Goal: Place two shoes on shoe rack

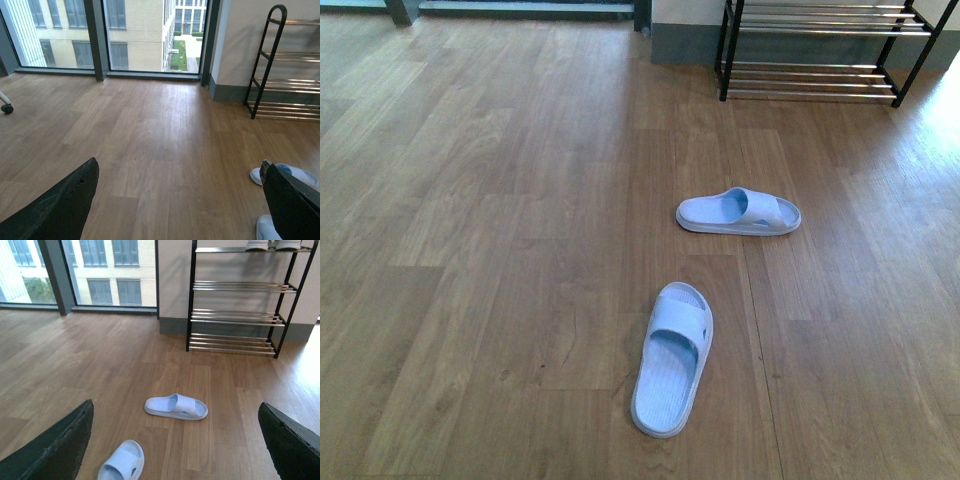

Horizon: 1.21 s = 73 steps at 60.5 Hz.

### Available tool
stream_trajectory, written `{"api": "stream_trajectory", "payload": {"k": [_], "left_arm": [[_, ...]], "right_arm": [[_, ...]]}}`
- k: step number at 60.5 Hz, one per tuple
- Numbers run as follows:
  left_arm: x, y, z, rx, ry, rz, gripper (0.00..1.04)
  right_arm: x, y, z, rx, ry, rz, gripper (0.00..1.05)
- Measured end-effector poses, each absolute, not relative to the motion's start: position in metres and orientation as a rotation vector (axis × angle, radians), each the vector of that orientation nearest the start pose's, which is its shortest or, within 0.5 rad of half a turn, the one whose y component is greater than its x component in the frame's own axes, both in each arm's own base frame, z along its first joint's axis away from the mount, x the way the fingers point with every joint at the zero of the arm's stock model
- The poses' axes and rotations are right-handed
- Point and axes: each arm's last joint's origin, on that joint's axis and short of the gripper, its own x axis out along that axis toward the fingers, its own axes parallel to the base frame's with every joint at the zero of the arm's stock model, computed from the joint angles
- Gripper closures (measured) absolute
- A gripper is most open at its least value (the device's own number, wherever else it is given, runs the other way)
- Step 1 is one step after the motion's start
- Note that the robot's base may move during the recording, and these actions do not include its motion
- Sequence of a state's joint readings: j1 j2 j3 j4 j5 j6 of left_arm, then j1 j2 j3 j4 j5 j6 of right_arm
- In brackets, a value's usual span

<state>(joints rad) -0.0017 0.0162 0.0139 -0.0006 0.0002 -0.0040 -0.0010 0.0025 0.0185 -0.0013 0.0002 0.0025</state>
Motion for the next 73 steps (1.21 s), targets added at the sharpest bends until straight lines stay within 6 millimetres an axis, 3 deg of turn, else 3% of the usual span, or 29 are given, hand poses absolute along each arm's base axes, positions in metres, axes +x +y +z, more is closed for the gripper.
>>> {"api": "stream_trajectory", "payload": {"k": [73], "left_arm": [[0.0979,-0.0002,0.1669,-0.004,0.003,-0.002,0.09]], "right_arm": [[0.0967,-0.0001,0.1695,0.002,-0.014,-0.001,0.09]]}}
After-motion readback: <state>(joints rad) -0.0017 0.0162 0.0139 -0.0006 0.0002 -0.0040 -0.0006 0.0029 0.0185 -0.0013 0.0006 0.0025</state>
